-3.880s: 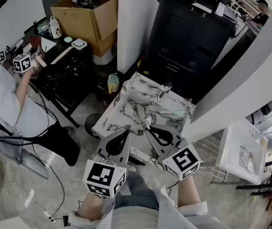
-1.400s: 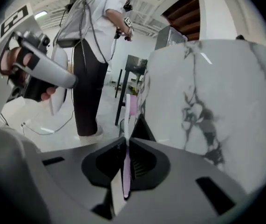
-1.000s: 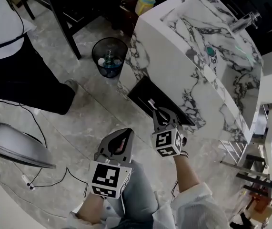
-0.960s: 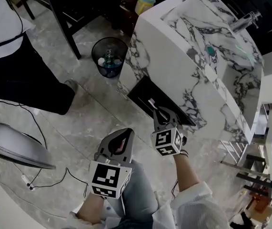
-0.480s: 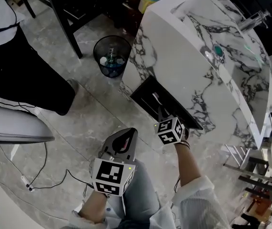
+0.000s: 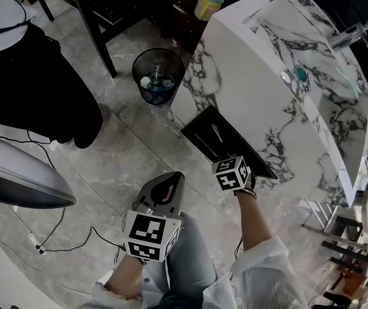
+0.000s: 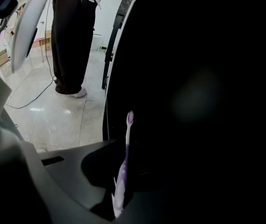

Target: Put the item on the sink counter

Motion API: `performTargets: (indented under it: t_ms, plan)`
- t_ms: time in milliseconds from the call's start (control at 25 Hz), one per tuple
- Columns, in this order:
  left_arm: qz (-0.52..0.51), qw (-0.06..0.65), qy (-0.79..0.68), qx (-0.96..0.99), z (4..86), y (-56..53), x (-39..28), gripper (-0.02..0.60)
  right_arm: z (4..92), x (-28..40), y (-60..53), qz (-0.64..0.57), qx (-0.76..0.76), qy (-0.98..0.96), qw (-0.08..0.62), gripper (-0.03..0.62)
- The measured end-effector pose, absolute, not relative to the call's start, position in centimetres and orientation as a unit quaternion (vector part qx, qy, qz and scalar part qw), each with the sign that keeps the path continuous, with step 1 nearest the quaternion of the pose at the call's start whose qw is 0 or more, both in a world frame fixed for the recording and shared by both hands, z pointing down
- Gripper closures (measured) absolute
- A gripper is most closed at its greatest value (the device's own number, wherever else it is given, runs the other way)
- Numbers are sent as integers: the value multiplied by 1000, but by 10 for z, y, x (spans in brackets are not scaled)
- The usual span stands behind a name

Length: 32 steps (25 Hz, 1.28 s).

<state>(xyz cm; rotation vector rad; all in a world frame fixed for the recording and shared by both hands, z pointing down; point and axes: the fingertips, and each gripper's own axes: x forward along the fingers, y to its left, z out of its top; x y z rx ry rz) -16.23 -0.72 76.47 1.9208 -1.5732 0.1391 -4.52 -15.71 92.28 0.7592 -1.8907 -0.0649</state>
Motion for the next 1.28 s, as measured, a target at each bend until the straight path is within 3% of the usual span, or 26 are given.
performTargets:
  t_ms: [800, 1280]
  plan:
    - [86, 327, -588, 735, 550, 20, -147, 566, 726, -72, -41, 76, 273, -825, 489, 559]
    - [71, 296, -563, 768, 452, 15, -100, 566, 575, -34, -16, 128, 324, -847, 401, 558]
